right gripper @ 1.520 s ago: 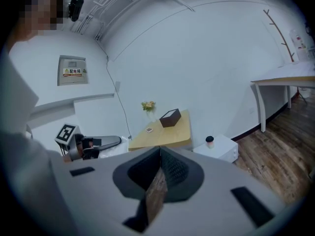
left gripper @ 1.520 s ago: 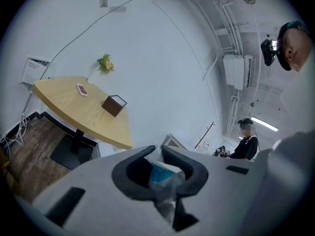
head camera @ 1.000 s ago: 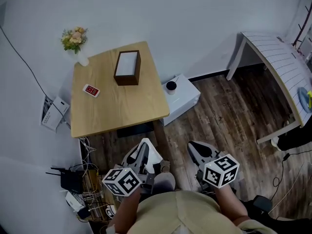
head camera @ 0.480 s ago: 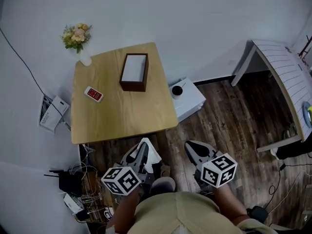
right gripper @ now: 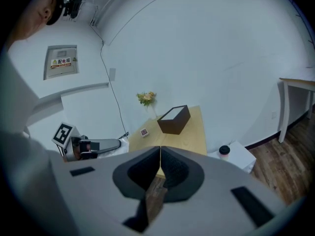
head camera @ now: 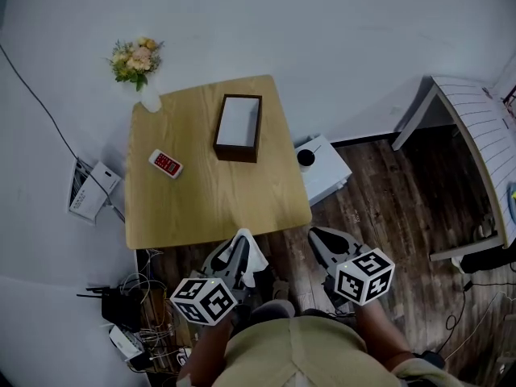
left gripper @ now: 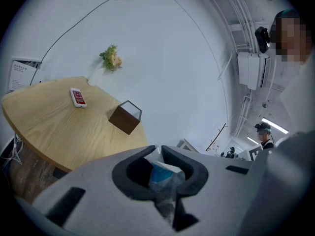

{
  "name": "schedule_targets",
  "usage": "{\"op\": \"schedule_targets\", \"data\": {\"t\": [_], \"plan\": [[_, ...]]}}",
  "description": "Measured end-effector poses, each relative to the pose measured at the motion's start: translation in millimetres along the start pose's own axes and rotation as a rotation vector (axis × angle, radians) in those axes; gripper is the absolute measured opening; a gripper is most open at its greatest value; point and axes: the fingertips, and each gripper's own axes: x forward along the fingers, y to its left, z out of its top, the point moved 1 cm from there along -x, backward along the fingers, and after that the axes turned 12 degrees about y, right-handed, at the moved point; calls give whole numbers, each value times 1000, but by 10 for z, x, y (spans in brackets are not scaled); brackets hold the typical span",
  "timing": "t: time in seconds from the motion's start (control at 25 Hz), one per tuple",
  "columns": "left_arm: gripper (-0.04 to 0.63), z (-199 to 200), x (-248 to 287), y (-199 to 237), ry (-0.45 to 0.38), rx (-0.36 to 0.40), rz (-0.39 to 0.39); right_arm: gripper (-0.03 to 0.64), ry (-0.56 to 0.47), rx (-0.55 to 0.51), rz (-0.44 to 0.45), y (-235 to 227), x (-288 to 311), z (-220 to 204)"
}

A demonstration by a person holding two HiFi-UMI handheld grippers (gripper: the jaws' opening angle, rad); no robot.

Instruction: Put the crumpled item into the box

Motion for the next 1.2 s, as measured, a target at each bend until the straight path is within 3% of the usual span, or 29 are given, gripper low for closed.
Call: {"op": "schedule_targets", "data": {"t": [0.48, 1.2], "plan": [[55, 383, 148, 36, -30, 30, -27, 29, 18, -37, 11, -16, 275, 294], [55, 1216, 847, 185, -113, 10, 38, 29, 59, -120, 145, -465, 972, 1207]]}}
